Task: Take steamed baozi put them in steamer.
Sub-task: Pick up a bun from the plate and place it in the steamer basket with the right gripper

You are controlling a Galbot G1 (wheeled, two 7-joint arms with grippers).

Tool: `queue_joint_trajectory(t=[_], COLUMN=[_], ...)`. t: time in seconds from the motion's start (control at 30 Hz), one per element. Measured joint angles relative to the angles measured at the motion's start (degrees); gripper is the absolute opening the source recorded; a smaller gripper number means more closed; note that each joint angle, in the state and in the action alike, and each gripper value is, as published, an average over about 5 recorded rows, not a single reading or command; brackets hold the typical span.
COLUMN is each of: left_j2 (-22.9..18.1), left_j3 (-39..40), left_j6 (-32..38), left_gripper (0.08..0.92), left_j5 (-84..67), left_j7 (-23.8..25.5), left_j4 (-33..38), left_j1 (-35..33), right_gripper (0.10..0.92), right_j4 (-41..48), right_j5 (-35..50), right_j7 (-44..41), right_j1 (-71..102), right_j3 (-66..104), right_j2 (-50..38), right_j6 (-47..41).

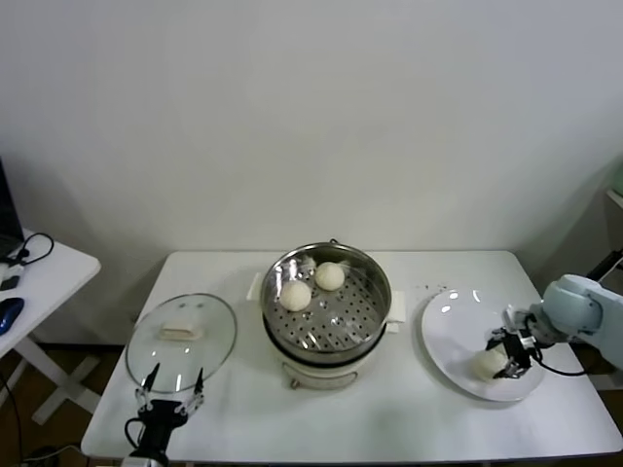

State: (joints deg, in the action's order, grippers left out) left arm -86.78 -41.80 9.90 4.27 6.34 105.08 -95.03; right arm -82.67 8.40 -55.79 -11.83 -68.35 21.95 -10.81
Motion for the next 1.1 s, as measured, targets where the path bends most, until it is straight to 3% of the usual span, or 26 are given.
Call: queue_joint_trajectory(t=[0.53, 1.1], left_j2=[-0.29, -0.14], left_j3=[-0.37, -0.78], left_j6=[-0.03, 0.46], left_gripper=[0.823, 0.823], left_j5=[0.02, -0.01], left_j7=[-0.06, -0.15], left_j4=[0.0, 0.05], left_j1=[0.04, -0.51], right_gripper=[0.628, 0.644], right_j4=[-5.77, -15.76], right_j5=[8.67, 10.37], right_j7=[-2.96, -1.74], right_j1=[-37.54, -50.02], right_j3=[-25.09, -21.54], right_j2=[7.86, 22.44], right_j6=[7.65, 18.66])
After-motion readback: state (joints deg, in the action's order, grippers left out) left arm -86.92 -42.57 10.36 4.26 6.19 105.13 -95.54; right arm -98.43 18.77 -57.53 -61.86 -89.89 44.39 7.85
